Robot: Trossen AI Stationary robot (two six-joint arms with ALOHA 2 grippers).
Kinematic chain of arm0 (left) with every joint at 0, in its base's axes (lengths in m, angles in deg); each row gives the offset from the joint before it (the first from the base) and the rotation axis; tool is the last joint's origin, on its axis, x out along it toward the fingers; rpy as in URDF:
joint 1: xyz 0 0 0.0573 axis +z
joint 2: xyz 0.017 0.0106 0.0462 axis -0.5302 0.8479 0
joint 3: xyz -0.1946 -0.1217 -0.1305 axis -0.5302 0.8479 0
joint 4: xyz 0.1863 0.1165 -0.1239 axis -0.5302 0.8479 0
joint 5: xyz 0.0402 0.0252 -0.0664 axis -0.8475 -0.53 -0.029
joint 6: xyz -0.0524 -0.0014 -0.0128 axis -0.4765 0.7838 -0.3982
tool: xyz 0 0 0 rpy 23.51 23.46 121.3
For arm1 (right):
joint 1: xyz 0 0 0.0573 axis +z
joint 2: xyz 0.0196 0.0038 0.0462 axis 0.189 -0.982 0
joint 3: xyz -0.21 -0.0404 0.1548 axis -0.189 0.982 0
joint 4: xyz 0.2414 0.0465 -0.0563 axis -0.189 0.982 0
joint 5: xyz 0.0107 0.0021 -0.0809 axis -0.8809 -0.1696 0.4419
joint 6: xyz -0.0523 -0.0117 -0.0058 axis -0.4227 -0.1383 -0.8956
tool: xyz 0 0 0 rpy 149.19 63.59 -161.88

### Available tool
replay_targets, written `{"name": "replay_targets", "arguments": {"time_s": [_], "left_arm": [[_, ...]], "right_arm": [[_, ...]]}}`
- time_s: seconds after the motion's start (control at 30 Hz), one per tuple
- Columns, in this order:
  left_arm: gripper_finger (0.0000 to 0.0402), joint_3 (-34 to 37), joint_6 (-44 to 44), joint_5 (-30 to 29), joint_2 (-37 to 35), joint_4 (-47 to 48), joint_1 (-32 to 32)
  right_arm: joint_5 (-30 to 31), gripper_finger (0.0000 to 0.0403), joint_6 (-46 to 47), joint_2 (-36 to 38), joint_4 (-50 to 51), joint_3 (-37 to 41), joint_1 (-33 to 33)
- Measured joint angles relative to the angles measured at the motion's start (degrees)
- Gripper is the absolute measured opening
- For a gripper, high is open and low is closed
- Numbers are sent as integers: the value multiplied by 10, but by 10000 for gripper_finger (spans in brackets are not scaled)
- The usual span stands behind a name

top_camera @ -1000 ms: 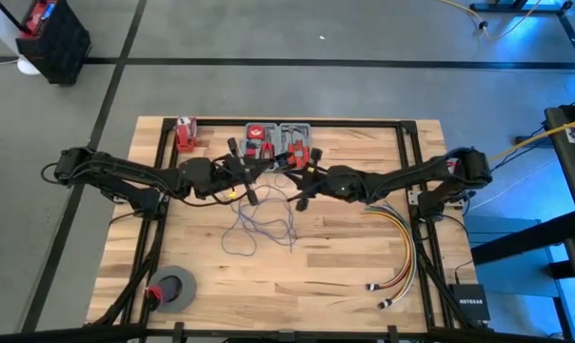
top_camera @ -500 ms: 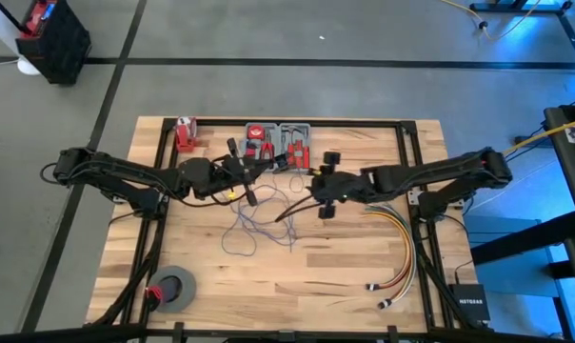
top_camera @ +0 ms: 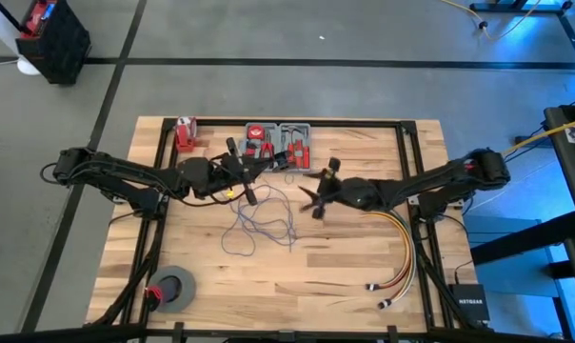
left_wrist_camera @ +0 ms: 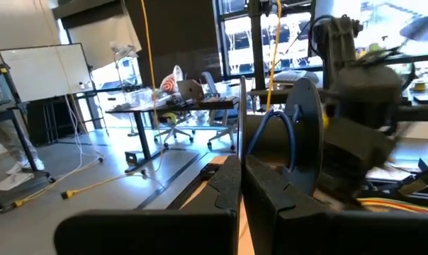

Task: Coil cords
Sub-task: Coil the blue wire into the black spool

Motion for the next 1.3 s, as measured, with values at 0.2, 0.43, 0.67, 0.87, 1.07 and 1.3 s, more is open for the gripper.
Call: {"name": "replay_targets", "arguments": {"time_s": [0.2, 0.43, 0.67, 0.87, 1.07, 1.3], "left_arm": [[1, 0, 0, 0, 0, 0, 6], [1, 0, -5, 0, 1, 8, 9], [1, 0, -8, 0, 1, 8, 9], [1, 0, -41, 0, 1, -5, 11], [1, 0, -55, 0, 6, -3, 23], [1, 0, -55, 0, 13, -4, 30]], "right_arm": [[-48, 182, 35, -68, -85, -10, -28], [-59, 174, 41, -108, -69, -55, -29], [-47, 61, 33, -109, -50, -58, -29], [-46, 17, 6, -111, -49, -58, -29], [-47, 6, 5, -111, -49, -58, -29], [-114, 6, 27, -111, -49, -58, -29]]}}
